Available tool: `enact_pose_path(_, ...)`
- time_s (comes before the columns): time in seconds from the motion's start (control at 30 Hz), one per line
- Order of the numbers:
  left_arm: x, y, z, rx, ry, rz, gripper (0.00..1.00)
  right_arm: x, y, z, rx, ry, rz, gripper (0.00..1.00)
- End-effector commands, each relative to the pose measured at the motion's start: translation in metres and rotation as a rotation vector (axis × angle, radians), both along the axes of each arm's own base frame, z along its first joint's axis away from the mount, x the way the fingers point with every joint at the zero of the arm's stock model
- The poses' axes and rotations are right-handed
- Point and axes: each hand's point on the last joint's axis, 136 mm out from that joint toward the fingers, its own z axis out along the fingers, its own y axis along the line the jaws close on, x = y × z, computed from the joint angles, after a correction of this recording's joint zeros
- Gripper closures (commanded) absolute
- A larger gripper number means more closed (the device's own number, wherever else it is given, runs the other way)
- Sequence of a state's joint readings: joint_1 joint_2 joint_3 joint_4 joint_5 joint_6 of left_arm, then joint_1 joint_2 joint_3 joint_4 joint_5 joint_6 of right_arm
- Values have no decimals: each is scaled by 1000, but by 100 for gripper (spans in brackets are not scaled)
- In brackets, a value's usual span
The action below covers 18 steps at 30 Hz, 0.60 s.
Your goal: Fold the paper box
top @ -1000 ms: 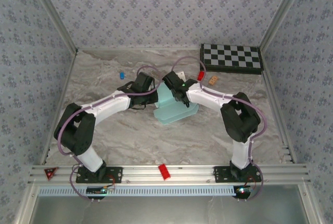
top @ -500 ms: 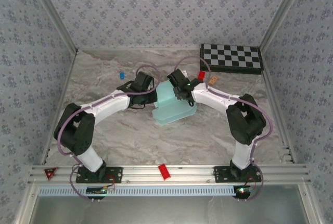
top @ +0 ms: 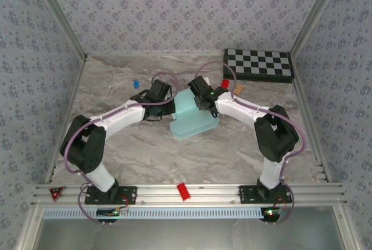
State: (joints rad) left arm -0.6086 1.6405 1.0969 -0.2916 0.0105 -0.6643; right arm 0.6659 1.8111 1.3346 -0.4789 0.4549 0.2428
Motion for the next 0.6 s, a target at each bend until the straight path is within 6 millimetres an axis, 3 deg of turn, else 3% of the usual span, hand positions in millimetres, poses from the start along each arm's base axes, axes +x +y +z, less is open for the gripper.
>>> enact_pose_path(0.0, 0, 0, 2, 9, 13, -7, 100, 9, -3, 33, 27, -62, -10, 60)
enact_pose_path(0.37, 0, -1, 0, 12, 19, -4, 100, 2, 21, 45, 168, -33, 99, 61)
enact_pose_path(0.57, 1, -1, 2, 10, 14, -5, 100, 9, 11, 51, 132, -71, 56, 62)
